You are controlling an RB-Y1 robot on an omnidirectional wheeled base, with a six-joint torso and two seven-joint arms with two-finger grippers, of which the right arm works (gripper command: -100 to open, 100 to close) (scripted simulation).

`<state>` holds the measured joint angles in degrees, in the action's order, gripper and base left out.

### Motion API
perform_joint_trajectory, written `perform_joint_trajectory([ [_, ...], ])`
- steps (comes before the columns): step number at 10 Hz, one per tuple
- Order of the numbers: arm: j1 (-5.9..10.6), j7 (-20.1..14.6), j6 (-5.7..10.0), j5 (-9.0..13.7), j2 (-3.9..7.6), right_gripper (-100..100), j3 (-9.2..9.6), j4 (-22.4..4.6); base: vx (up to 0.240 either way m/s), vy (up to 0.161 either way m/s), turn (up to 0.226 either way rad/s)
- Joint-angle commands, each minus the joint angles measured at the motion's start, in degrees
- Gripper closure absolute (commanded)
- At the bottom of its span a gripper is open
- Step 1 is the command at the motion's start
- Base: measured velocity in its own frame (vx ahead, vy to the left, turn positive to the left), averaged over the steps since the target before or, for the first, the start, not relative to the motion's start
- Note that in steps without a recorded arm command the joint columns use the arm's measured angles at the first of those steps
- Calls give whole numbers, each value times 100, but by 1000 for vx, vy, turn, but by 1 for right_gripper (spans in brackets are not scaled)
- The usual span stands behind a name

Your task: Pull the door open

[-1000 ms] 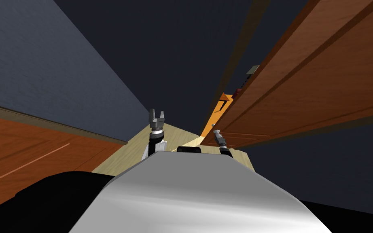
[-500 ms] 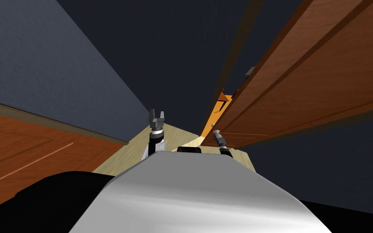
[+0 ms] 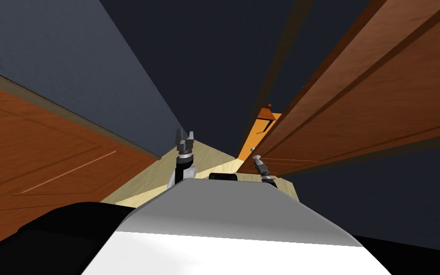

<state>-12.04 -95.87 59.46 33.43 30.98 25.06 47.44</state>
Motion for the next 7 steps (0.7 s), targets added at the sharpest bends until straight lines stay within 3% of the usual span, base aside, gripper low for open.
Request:
perform_joint_trajectory([
  [1,-27,-146,163,-26,73,100,89,-72,-162,-41,112],
  [4,-114,-391,437,-76,232,100,270,-171,-173,-54,137],
  [5,-81,-347,380,-70,185,100,243,-208,-82,-20,25],
  [7,-96,-465,541,-105,243,100,334,-312,-185,-73,185],
])
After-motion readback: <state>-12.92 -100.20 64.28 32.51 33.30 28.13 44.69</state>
